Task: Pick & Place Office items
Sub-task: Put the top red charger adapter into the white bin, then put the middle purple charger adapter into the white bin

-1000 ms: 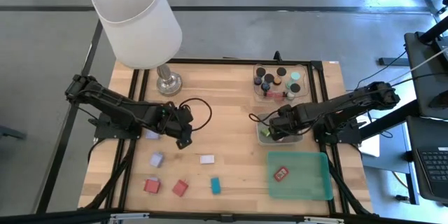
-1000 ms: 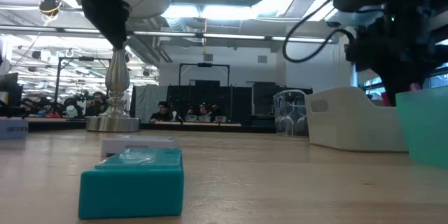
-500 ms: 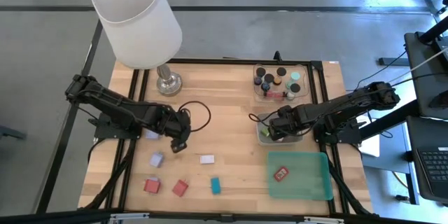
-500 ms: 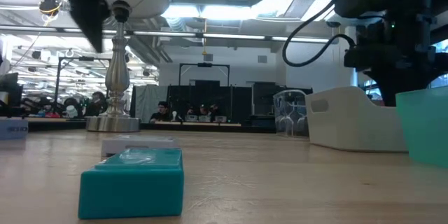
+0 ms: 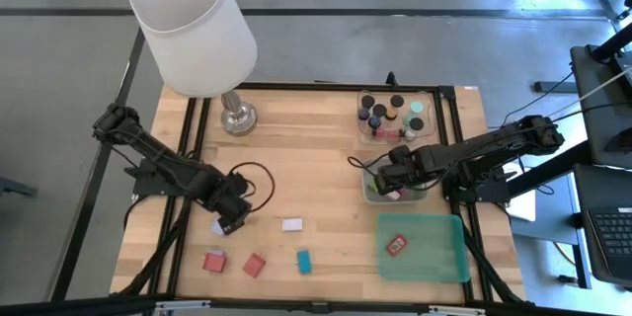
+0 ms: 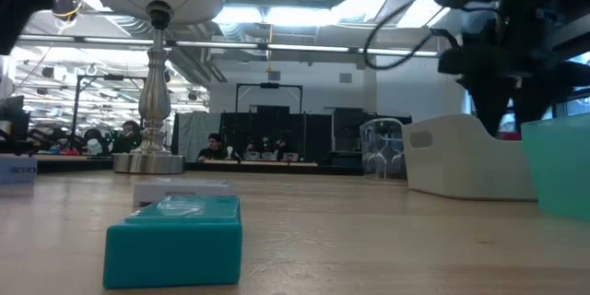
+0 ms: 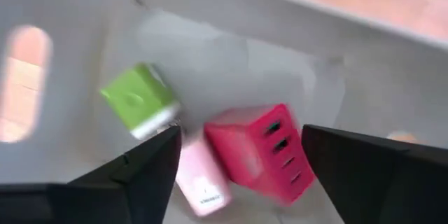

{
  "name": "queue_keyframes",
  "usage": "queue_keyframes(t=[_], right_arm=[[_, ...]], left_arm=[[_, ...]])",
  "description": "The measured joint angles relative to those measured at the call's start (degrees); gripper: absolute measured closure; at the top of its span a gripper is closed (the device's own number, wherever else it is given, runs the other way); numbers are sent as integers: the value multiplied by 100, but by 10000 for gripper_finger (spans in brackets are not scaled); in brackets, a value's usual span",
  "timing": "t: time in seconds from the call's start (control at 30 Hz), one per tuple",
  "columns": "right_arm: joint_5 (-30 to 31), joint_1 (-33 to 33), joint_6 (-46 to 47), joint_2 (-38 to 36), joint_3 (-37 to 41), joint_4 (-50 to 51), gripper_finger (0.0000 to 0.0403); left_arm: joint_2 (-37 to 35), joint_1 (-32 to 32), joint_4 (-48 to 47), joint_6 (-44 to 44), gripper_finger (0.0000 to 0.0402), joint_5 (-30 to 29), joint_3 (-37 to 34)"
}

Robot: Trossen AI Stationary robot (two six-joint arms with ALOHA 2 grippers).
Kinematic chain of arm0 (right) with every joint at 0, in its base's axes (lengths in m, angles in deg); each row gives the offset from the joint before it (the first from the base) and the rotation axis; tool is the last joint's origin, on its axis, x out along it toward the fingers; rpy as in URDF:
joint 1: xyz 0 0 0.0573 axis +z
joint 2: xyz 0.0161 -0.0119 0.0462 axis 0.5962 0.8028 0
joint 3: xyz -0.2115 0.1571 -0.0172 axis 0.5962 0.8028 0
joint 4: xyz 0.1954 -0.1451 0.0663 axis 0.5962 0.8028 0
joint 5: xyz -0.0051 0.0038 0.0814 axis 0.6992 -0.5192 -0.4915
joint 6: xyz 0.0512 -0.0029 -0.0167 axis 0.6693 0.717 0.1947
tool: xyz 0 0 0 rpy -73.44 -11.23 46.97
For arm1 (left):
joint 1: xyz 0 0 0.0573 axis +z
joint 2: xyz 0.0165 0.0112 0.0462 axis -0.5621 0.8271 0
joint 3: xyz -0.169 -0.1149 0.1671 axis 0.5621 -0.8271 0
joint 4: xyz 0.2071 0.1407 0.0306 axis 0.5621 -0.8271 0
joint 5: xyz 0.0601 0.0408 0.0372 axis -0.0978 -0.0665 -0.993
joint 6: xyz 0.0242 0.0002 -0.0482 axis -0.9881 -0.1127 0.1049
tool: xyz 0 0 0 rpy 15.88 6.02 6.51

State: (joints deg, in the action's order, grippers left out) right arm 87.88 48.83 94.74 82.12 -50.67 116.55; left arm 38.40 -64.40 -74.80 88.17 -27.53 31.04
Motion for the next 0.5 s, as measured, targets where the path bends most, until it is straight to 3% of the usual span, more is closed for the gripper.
queue_keyframes(t=[0.3,0.5], right_arm=[[637,-31,-427,-2,-566,-3,69],[681,-138,-731,-2,-830,-6,62]], left_arm=[[0,-799,176,2256,105,116,-927],[0,-1105,1809,2988,105,136,-1648]])
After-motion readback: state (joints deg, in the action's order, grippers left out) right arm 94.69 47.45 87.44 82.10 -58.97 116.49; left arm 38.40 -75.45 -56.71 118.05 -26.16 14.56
